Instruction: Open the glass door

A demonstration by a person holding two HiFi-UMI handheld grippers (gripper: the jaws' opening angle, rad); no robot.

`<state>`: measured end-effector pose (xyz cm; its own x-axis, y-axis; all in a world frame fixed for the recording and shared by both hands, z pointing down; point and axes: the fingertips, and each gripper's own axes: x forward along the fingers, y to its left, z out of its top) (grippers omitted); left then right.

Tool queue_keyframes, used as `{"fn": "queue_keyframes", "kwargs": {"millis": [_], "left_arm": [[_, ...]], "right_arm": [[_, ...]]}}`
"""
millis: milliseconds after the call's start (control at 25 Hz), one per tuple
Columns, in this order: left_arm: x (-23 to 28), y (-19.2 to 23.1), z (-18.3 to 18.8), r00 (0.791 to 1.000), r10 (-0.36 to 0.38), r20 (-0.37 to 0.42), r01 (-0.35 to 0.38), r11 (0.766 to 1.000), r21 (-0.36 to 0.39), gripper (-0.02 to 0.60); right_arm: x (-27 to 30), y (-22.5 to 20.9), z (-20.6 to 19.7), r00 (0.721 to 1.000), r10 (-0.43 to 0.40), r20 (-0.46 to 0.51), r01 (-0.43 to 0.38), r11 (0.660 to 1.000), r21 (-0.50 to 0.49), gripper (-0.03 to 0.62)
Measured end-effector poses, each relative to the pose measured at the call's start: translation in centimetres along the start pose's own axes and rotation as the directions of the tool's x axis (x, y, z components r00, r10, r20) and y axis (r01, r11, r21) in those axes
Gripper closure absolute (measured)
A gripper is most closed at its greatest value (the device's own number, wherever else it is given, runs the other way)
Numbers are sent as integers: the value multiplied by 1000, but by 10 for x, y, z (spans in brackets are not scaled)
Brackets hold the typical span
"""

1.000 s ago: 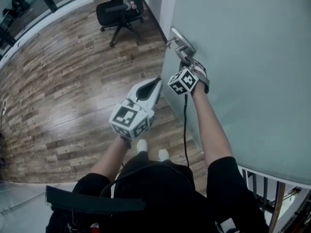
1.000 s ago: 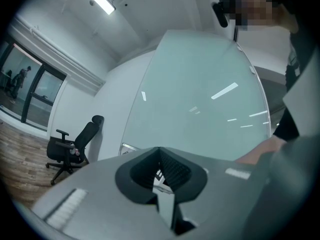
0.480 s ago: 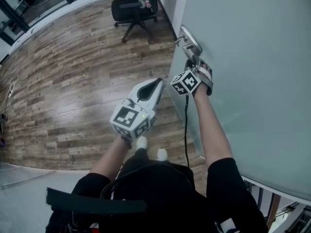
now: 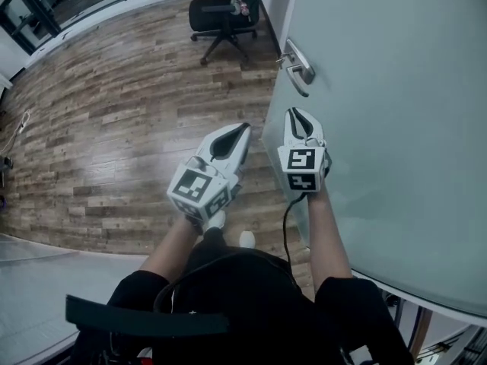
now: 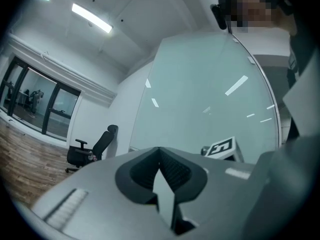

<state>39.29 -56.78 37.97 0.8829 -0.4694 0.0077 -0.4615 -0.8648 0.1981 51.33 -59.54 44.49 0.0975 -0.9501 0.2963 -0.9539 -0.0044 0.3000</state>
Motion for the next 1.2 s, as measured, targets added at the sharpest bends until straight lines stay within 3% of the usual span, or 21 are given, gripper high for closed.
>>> {"fn": "queue_keyframes", "kwargs": {"millis": [160, 280, 360, 640, 880, 1040, 1200], "left_arm": [[-23, -7, 6, 999, 31, 32, -31, 999, 8, 580], [-39, -6, 9, 997, 64, 50, -65, 998, 6, 580], [-46, -6, 10, 996, 75, 57, -75, 997, 8, 581], [-62, -14, 7, 998, 23, 53, -24, 1000, 16, 580], [-63, -19, 5, 999, -22, 31, 22, 1000, -3, 580], [-63, -20, 8, 997, -66, 44, 67, 998, -5, 580], [-64, -14, 11, 997, -65, 32, 65, 998, -10, 580]], "right_arm": [[-62, 30, 30, 969, 180, 171, -220, 942, 252, 591], [-98, 44, 46, 937, 244, 248, -316, 896, 312, 592], [-116, 47, 51, 927, 254, 276, -338, 885, 320, 591], [-149, 39, 31, 971, 99, 220, -169, 928, 331, 592], [-159, 42, 21, 981, 69, 182, -137, 910, 391, 592], [-164, 42, 25, 985, 38, 170, -104, 914, 391, 592], [-165, 44, 33, 986, 31, 165, -94, 916, 389, 592]]}}
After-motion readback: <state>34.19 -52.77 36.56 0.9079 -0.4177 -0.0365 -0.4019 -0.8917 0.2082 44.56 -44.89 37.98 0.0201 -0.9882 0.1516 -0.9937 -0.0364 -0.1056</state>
